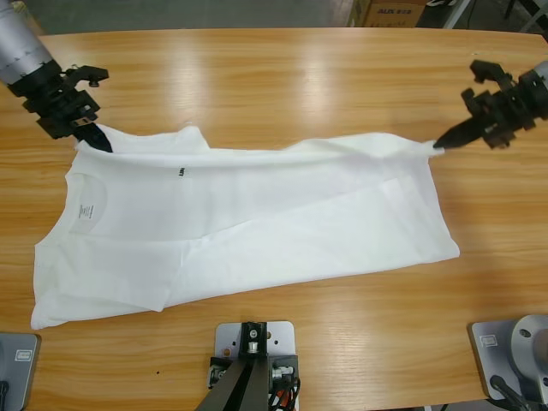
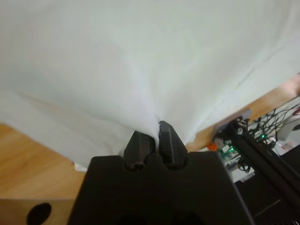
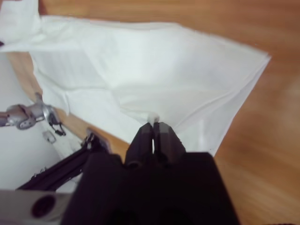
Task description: Fold clothes
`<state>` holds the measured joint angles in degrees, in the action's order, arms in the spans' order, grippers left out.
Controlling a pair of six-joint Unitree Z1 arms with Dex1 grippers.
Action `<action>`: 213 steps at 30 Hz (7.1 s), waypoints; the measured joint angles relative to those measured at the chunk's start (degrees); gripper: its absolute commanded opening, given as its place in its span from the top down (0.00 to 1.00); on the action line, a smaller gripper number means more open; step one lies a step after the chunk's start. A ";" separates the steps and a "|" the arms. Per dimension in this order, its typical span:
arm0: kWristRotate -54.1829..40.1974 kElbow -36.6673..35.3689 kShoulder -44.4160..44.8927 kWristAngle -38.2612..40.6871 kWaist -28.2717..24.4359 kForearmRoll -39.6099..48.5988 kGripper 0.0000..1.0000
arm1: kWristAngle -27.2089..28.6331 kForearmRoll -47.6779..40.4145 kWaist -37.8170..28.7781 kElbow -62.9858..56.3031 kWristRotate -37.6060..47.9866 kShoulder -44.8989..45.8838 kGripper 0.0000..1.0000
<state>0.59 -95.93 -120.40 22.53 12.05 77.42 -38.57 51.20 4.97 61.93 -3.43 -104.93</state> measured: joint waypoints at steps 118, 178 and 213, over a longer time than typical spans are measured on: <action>20.73 28.38 22.70 -1.60 18.67 -14.17 0.00 | 29.23 -24.59 -43.62 -25.71 48.60 32.43 0.00; 23.75 27.22 28.02 -3.02 18.84 -14.86 0.00 | 9.49 -46.56 -14.07 -35.26 48.38 8.60 1.00; 23.75 27.22 27.95 -3.02 18.84 -14.86 0.00 | 17.17 -34.41 -23.30 -27.33 38.42 8.62 1.00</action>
<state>24.34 -68.71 -92.45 19.50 30.89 62.56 -21.40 16.79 -18.32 34.60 35.00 -96.31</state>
